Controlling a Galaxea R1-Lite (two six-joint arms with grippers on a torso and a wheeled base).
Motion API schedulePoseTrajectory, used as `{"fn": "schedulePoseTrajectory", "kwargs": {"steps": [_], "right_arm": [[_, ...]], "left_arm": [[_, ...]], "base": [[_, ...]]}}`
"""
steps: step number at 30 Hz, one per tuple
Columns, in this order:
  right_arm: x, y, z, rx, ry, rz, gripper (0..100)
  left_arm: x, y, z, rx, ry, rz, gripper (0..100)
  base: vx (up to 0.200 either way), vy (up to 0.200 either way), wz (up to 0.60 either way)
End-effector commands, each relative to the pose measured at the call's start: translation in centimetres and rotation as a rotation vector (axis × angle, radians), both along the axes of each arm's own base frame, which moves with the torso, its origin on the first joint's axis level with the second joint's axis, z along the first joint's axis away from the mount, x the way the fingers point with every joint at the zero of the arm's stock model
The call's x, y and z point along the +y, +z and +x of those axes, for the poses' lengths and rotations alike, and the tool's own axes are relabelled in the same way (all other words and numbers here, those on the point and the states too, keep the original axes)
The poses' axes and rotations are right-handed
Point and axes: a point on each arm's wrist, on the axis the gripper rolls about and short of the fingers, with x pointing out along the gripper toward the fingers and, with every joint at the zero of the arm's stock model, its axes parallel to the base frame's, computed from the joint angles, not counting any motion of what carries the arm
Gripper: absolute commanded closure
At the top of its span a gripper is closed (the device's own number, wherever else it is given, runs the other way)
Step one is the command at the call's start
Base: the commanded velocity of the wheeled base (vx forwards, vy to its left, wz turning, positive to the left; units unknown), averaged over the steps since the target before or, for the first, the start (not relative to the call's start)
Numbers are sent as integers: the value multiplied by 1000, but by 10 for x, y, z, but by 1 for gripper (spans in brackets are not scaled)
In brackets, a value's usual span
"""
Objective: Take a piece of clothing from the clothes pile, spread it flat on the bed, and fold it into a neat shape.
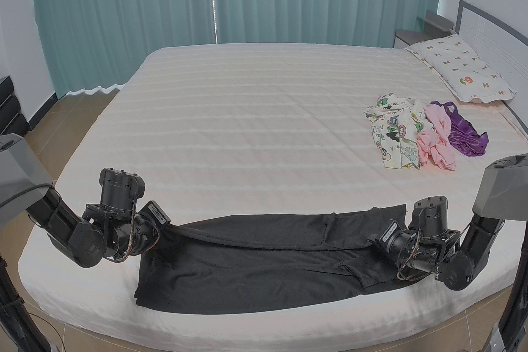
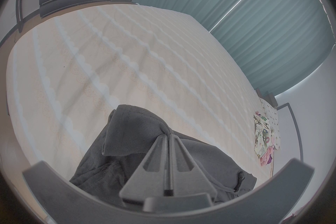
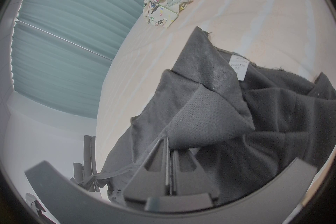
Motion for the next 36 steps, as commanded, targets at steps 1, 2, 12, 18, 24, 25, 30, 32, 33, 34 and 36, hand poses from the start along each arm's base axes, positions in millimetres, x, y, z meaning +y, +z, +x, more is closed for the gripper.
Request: {"fn": "schedulePoseTrajectory", "kwargs": {"steps": [1, 2, 12, 18, 24, 25, 30, 32, 33, 34, 36], "right_arm": [[-2, 9, 2, -34, -6, 10, 100], [-3, 12, 4, -47, -12, 15, 100], [-9, 32, 36, -187, -44, 23, 100], [-13, 48, 57, -302, -80, 55, 100], [-16, 42, 48, -371, -89, 47, 100], [-17, 39, 46, -361, -84, 33, 100], [-21, 19, 31, -285, -55, -43, 100], [-23, 16, 26, -264, -52, -50, 100], [-23, 15, 23, -255, -52, -53, 100], [-24, 14, 21, -245, -51, -57, 100], [-24, 12, 18, -235, -49, -62, 100]], "left_arm": [[0, 1, 0, -4, 1, 1, 100], [0, 2, 0, -8, 0, -2, 100], [0, 16, 20, -83, 12, -23, 100], [6, 24, 35, -128, 39, -34, 100], [9, 24, 35, -228, 48, -54, 100], [10, 21, 35, -234, 48, -54, 100], [12, 3, 27, -231, 23, -14, 100], [12, -2, 21, -208, -1, 16, 100], [12, -2, 18, -202, -9, 26, 100], [12, -5, 15, -191, -17, 37, 100], [12, -7, 13, -182, -25, 51, 100]], "base": [[0, 0, 0], [0, 0, 0], [0, 0, 0], [0, 0, 0], [0, 0, 0], [0, 0, 0], [0, 0, 0], [0, 0, 0], [0, 0, 0], [0, 0, 0], [0, 0, 0]]}}
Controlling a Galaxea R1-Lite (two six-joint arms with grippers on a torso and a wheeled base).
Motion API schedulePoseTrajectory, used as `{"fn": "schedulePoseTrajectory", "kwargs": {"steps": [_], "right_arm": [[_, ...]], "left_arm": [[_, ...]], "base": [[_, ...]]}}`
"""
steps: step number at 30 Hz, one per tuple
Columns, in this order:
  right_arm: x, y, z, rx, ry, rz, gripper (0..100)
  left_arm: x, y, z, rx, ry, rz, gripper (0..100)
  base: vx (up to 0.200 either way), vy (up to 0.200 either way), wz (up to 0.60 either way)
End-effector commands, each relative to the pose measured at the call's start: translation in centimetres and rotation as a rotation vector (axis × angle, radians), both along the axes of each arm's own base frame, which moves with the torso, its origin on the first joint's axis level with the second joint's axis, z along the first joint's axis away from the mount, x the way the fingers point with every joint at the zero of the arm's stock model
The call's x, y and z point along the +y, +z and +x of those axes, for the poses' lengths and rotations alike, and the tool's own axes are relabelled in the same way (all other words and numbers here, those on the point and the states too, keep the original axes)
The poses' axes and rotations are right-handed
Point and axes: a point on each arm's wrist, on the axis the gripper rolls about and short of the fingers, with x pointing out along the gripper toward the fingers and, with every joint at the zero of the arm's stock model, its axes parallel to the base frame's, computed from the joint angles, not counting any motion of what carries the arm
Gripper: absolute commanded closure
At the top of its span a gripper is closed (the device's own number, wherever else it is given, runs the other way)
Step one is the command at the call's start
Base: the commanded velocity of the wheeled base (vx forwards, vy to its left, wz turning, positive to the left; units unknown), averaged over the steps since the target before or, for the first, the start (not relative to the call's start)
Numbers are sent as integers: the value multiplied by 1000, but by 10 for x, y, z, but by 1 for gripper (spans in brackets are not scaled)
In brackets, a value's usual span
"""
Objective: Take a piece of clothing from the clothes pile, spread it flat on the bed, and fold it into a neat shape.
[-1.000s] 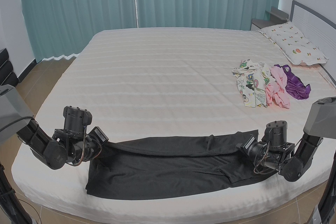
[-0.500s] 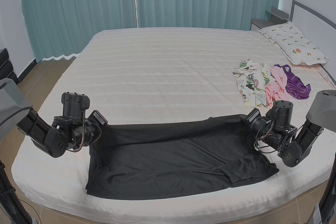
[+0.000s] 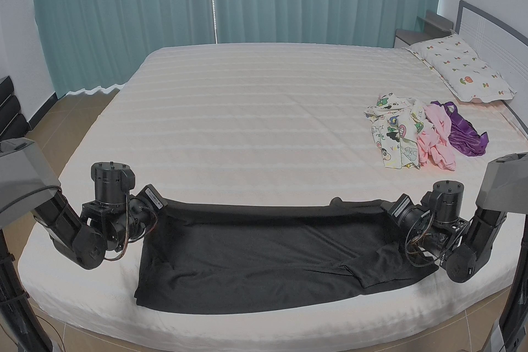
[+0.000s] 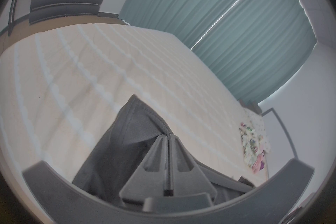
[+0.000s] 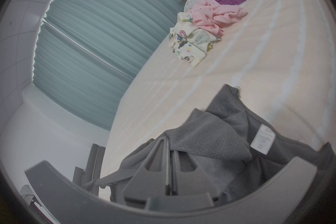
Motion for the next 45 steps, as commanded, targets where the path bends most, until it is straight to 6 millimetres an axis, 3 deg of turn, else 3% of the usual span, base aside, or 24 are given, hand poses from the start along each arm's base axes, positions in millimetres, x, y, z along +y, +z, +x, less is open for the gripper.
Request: {"fn": "schedulePoseTrajectory", "kwargs": {"steps": [1, 11, 28, 29, 30, 38, 45], "right_arm": [[-3, -12, -12, 64, 7, -31, 100], [-6, -27, -23, 135, 25, -96, 100], [-13, -37, -23, 162, 24, -144, 100], [-13, -37, -23, 162, 24, -144, 100], [-14, -37, -23, 162, 22, -144, 0], [-18, -28, -26, 135, 9, -125, 0], [-38, -15, -39, 89, -49, -101, 0]], "left_arm": [[1, -16, -10, 66, -17, 45, 100], [-3, -35, -39, 179, -70, 89, 100], [-8, -50, -53, 257, -101, 104, 100], [-8, -50, -54, 262, -104, 105, 0], [-10, -51, -56, 267, -111, 105, 0], [-11, -44, -66, 252, -119, 110, 0], [14, -1, -65, 101, -33, 62, 0]], "base": [[0, 0, 0], [0, 0, 0], [0, 0, 0], [0, 0, 0], [0, 0, 0], [0, 0, 0], [0, 0, 0]]}}
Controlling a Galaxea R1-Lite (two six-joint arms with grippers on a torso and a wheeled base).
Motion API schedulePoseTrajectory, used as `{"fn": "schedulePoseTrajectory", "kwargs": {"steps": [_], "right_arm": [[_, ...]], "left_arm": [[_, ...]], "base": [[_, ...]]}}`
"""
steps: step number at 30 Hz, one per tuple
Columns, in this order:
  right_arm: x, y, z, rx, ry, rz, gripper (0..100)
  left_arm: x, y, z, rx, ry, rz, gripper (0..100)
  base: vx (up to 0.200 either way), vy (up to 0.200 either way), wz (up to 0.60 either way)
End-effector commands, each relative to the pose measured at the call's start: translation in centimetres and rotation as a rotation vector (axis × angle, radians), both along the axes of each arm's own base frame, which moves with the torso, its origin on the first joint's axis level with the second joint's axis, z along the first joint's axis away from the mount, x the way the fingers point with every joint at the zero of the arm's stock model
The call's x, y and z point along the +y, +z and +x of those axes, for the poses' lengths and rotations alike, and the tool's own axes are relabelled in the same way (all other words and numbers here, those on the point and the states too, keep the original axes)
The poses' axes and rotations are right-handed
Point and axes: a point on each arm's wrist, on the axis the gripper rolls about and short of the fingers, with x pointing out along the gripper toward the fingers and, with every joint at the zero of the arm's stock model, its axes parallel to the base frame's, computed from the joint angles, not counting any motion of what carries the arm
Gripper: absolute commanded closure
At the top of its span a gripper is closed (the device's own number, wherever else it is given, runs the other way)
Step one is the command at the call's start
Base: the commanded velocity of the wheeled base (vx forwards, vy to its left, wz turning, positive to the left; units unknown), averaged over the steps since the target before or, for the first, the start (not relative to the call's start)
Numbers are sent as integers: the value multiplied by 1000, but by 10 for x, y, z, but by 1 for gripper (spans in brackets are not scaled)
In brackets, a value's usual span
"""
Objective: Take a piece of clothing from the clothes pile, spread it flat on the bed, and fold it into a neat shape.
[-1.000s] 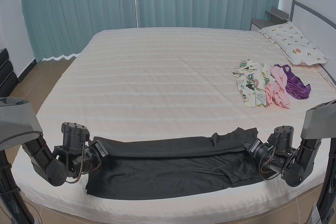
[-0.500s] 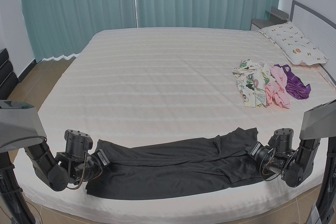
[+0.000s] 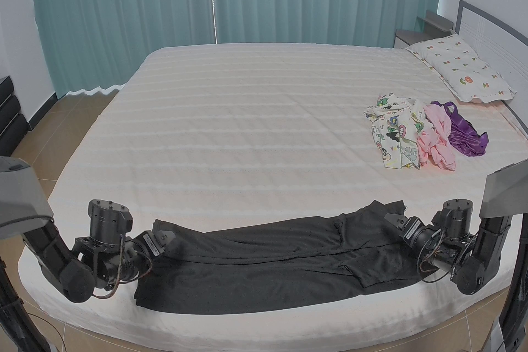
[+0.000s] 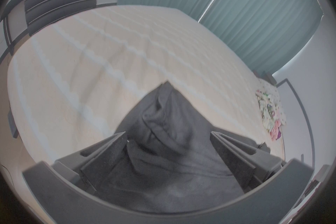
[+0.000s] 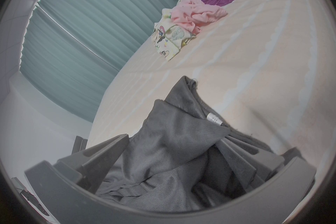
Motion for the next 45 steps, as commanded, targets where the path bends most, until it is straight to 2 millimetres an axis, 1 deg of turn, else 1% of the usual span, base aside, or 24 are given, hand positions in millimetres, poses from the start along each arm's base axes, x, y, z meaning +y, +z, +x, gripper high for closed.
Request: {"fn": "schedulePoseTrajectory", "kwargs": {"steps": [1, 4, 8, 15, 16, 17, 22, 23, 30, 34, 38, 43, 45], "right_arm": [[-16, 10, -12, -24, -40, 14, 0], [-19, 9, -16, -13, -53, 58, 0], [-19, 5, -19, 4, -37, 88, 0], [-19, 6, -19, 2, -36, 90, 0], [-19, 6, -19, 2, -37, 89, 0], [-19, 5, -20, 5, -38, 89, 0], [-19, 6, -21, 7, -39, 88, 0], [-19, 6, -21, 7, -40, 90, 0], [-23, 5, -24, 17, -51, 88, 0], [-24, 5, -25, 20, -55, 90, 0], [-26, 4, -25, 26, -62, 88, 0], [-29, 4, -25, 30, -59, 96, 0], [-32, 6, -24, 22, -60, 102, 0]], "left_arm": [[20, 32, 5, -116, 64, -35, 0], [25, 32, 13, -99, 69, -33, 0], [23, 21, 16, -35, -38, -50, 0], [20, 2, 23, 23, -76, -15, 0], [20, -6, 24, 44, -92, 13, 0], [20, -9, 25, 51, -98, 26, 0], [20, -15, 29, 67, -102, 36, 0], [20, -16, 29, 68, -100, 38, 100], [28, -18, 23, 88, -29, 91, 100], [30, -20, 17, 106, -23, 96, 100], [31, -17, 11, 104, -20, 97, 100], [31, -15, 11, 98, -18, 94, 100], [32, -10, 9, 86, -19, 92, 100]], "base": [[0, 0, 0], [0, 0, 0], [0, 0, 0], [0, 0, 0], [0, 0, 0], [0, 0, 0], [0, 0, 0], [0, 0, 0], [0, 0, 0], [0, 0, 0], [0, 0, 0], [0, 0, 0], [0, 0, 0]]}}
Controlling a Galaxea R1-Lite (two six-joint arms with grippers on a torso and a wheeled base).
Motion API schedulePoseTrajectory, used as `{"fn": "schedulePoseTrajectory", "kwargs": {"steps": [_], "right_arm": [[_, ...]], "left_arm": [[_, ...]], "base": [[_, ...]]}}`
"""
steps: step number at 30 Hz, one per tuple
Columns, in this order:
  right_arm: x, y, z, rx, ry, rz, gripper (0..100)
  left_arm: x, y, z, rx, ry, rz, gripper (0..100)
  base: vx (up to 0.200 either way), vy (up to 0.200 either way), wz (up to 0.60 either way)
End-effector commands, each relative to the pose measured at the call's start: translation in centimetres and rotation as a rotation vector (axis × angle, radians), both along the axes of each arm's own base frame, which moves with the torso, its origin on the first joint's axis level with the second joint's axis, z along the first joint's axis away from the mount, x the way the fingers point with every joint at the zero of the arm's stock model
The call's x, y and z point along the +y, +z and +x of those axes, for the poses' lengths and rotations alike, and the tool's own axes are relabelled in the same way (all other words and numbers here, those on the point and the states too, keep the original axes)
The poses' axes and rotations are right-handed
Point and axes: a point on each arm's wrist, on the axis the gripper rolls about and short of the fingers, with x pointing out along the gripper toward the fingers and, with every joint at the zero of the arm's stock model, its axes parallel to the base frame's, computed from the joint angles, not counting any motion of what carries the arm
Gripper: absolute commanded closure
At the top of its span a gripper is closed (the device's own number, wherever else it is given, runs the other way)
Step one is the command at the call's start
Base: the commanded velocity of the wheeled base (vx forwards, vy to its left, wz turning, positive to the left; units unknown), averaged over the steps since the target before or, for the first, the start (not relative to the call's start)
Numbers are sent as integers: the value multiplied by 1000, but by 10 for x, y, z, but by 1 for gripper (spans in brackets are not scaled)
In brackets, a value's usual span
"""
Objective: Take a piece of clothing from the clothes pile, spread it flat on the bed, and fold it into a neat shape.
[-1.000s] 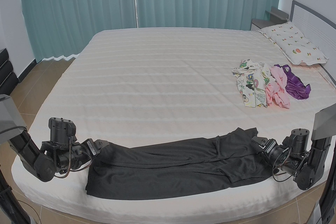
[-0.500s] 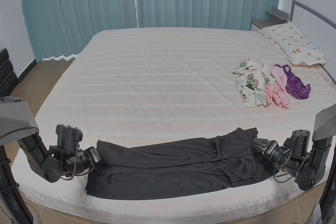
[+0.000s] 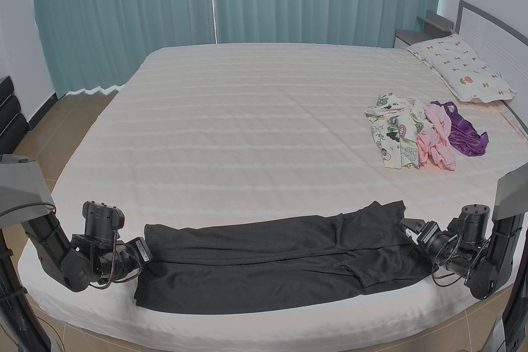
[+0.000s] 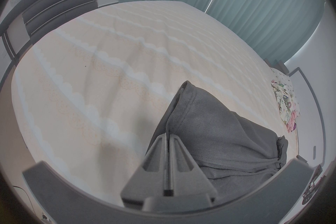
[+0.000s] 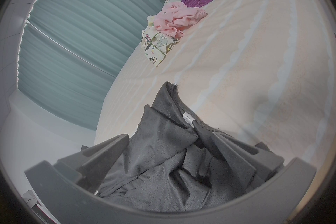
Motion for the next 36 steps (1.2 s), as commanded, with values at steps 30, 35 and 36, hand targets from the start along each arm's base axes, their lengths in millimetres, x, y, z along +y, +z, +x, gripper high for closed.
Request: {"fn": "schedulePoseTrajectory", "kwargs": {"steps": [30, 35, 36], "right_arm": [[-18, -2, 59, 38, 265, -73, 0], [-20, -7, 57, 80, 286, -92, 100], [-20, -8, 57, 82, 295, -92, 100]], "left_arm": [[-1, 11, -8, -25, -11, -17, 100], [-1, 11, -8, -25, -12, -18, 100], [-1, 11, -8, -26, -13, -18, 100]], "base": [[0, 0, 0], [0, 0, 0], [0, 0, 0]]}}
